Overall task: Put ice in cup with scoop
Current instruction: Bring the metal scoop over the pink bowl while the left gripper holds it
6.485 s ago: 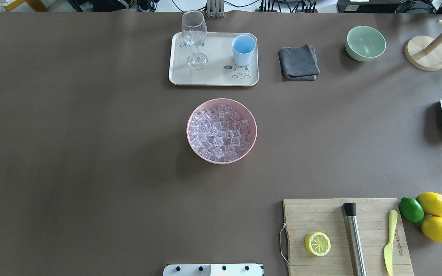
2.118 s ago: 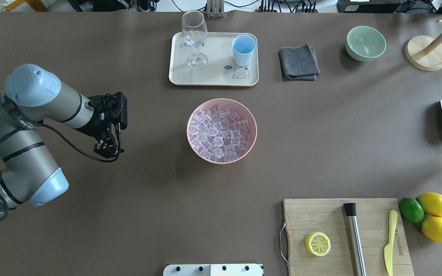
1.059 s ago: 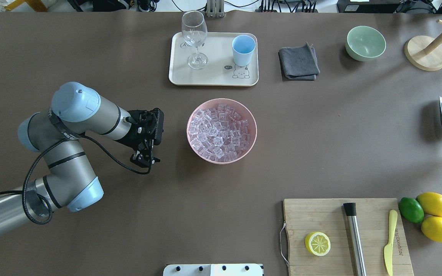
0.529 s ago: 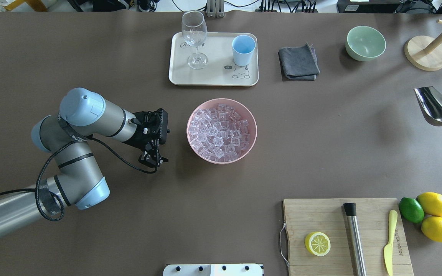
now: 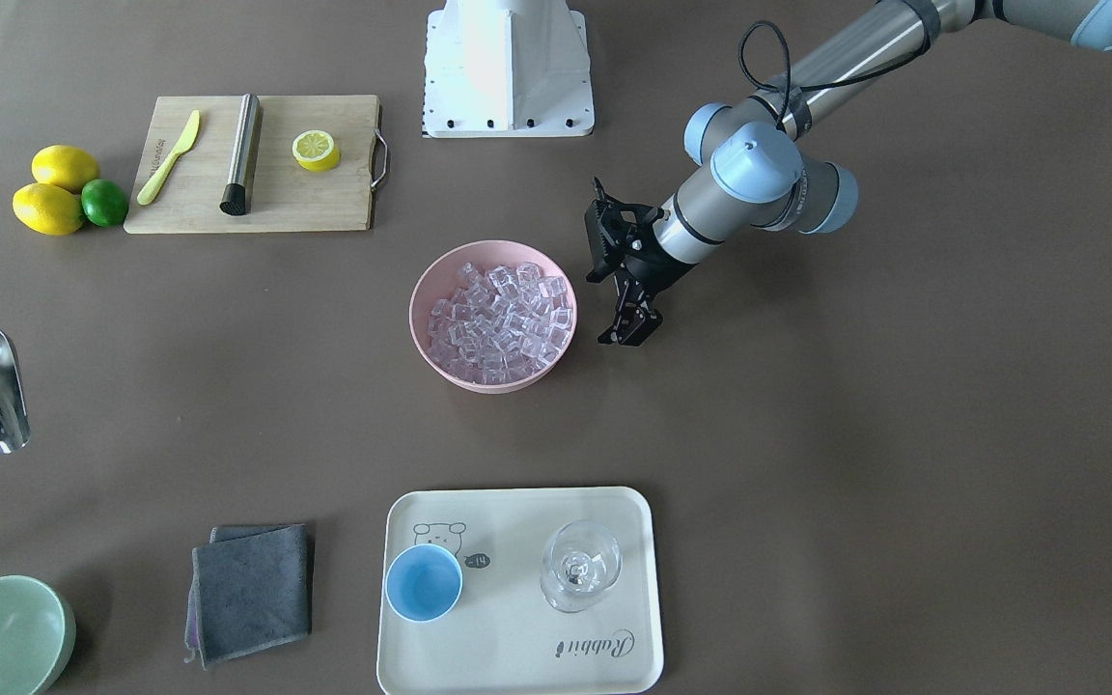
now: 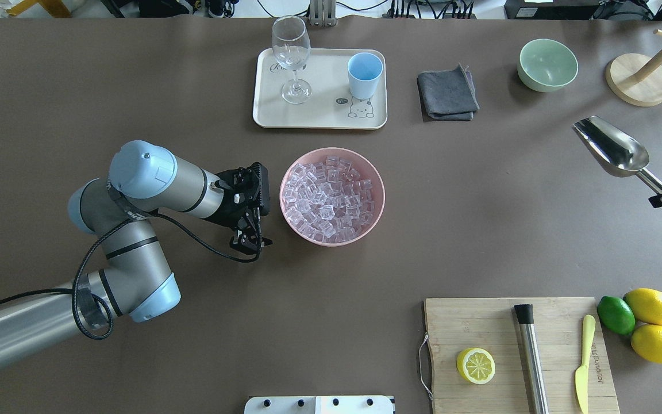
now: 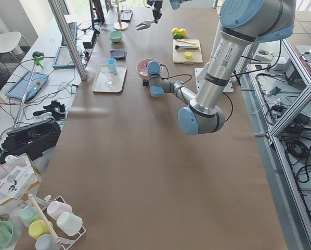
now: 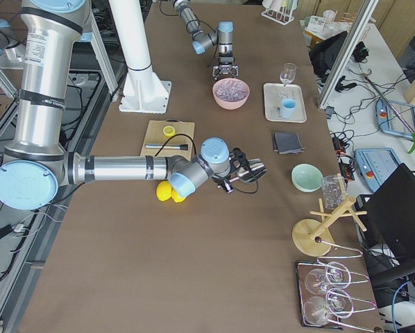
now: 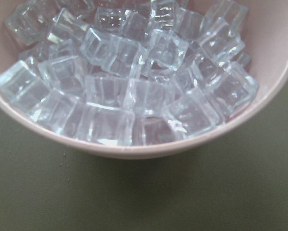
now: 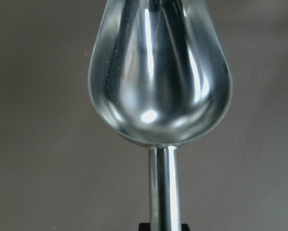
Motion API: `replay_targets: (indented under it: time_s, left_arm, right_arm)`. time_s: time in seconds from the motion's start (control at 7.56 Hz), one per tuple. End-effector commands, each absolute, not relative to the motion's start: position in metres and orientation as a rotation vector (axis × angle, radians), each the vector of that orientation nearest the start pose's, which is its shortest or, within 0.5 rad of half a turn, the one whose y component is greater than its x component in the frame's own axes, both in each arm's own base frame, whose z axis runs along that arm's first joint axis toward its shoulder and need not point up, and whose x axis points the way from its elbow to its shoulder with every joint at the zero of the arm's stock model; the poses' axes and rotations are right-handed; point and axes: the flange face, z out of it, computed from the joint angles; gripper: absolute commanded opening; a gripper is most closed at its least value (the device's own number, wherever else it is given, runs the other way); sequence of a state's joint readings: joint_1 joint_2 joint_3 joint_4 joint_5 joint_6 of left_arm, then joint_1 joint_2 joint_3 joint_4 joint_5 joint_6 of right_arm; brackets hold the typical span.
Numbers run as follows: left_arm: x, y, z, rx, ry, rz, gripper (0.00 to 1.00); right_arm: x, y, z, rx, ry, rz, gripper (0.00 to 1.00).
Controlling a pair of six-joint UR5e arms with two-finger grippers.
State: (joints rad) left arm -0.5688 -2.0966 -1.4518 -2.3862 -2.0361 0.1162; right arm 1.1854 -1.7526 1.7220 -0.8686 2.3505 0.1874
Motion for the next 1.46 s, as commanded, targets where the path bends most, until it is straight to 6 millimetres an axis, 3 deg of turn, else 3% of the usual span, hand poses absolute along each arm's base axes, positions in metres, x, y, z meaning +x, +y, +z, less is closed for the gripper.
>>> replay_targets:
  time_s: [0.0,0.13,0.26,0.53,0.66,1.06,1.19,1.32]
  left_arm:
    - [0.541,-0.446,0.305,0.994,0.936,1.234,0.98]
    - [0.540,-0.449,0.304,0.994,0.933,1.230,0.98]
    - [0.542,-0.459,0.301,0.992,0.930,1.228,0.98]
    - [0.546,-0.481,0.292,0.966,0.939,1.242,0.98]
    - [0.545,-0.484,0.290,0.972,0.930,1.254,0.98]
    - [0.545,-0.479,0.291,0.949,0.973,1.276,0.98]
    - [0.545,-0.479,0.291,0.948,0.972,1.276,0.98]
    - [0.545,-0.478,0.291,0.949,0.974,1.277,0.98]
  right_arm:
    - [-0.106,-0.435,0.504,0.528,-0.858,-0.675,0.00]
    - [-0.101,-0.424,0.470,0.514,-0.856,-0.695,0.00]
    - [-0.100,-0.424,0.453,0.498,-0.842,-0.703,0.00]
    - [-0.099,-0.421,0.450,0.473,-0.802,-0.780,0.00]
    - [-0.103,-0.413,0.428,0.463,-0.770,-0.869,0.00]
    - [-0.167,-0.433,0.333,0.431,-0.729,-1.006,0.00]
    - [-0.191,-0.437,0.311,0.437,-0.675,-1.047,0.00]
    - [-0.226,-0.439,0.280,0.423,-0.638,-1.092,0.00]
